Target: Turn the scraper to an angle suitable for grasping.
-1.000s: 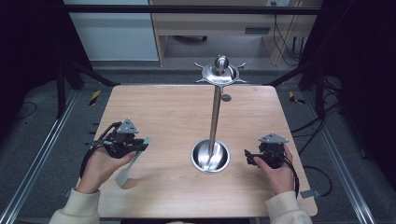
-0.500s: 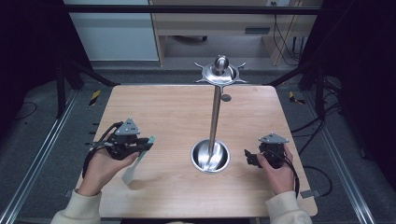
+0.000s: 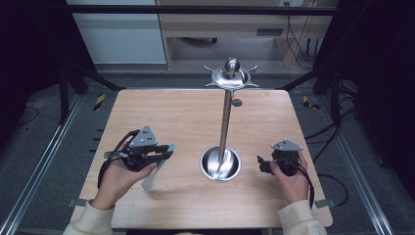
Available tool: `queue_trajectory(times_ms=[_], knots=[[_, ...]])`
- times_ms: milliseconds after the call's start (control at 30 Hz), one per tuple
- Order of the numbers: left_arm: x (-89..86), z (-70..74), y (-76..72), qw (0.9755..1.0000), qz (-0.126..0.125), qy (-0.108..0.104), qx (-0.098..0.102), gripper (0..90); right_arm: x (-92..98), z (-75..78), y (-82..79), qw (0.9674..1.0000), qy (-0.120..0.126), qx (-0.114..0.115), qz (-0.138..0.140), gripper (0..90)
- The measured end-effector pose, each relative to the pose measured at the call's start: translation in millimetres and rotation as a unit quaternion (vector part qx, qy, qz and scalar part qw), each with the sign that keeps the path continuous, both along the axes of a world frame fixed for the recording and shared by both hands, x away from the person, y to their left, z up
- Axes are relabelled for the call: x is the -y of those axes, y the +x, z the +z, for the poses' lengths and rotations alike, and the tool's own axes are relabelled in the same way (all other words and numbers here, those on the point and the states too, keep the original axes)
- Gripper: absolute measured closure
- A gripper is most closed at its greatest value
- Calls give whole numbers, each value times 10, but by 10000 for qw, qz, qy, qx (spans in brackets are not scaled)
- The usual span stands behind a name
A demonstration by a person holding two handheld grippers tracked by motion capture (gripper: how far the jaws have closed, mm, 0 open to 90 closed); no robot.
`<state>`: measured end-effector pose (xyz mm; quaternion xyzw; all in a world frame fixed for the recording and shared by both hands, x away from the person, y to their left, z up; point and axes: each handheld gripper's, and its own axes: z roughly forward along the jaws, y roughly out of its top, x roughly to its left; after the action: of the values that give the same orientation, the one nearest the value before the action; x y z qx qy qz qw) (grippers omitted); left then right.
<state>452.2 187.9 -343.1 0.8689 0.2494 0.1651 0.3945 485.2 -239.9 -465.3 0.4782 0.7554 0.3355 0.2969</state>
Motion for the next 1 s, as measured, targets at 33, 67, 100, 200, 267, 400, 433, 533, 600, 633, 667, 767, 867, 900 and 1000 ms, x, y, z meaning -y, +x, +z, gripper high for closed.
queue_trajectory(times_ms=[33, 67, 100, 200, 267, 400, 433, 533, 600, 633, 667, 767, 867, 900, 1000], knots=[[20, 2, -14, 10000, -20, 10, 5, 742, 9, -3, 3, 10000, -17, 4, -1, 105], [30, 8, -25, 10000, -44, 7, 7, 742, 19, -5, 0, 10000, -5, -6, -23, 106], [39, 14, -35, 10000, -49, -21, 26, 742, 27, -5, -1, 10000, -29, 21, -9, 107], [50, 33, -49, 9999, -78, -89, 49, 742, 16, 0, -18, 9999, -85, 111, 58, 118], [52, 41, -55, 9999, -87, -121, 68, 742, 11, -2, -19, 9998, -94, 131, 72, 123], [84, 46, -73, 9998, -79, -162, 121, 742, 1, -6, -31, 9998, -129, 120, 107, 139], [97, 49, -79, 9997, -101, -152, 134, 742, 1, -7, -34, 9998, -124, 112, 118, 139], [126, 56, -96, 9996, -169, -156, 152, 742, 9, -8, -36, 9998, -112, 137, 98, 138], [134, 47, -99, 9997, -189, -137, 113, 742, 13, -13, -35, 9998, -115, 150, 86, 137], [139, 37, -101, 9997, -187, -133, 108, 742, 17, -15, -41, 9998, -112, 129, 75, 137], [140, 32, -105, 9997, -188, -138, 102, 743, 17, -18, -51, 9999, -89, 106, 33, 137], [159, 60, -112, 9996, -228, -149, 125, 742, 21, -18, -87, 9999, -43, 122, 21, 138], [195, 131, -95, 9992, -269, -258, 161, 742, 16, -16, -117, 9998, -53, 202, 61, 138], [209, 156, -90, 9990, -272, -303, 192, 742, 14, -24, -122, 9998, -34, 192, 62, 138], [273, 219, -74, 9987, -283, -324, 254, 742, -5, -30, -135, 9999, -3, 145, 11, 137]])
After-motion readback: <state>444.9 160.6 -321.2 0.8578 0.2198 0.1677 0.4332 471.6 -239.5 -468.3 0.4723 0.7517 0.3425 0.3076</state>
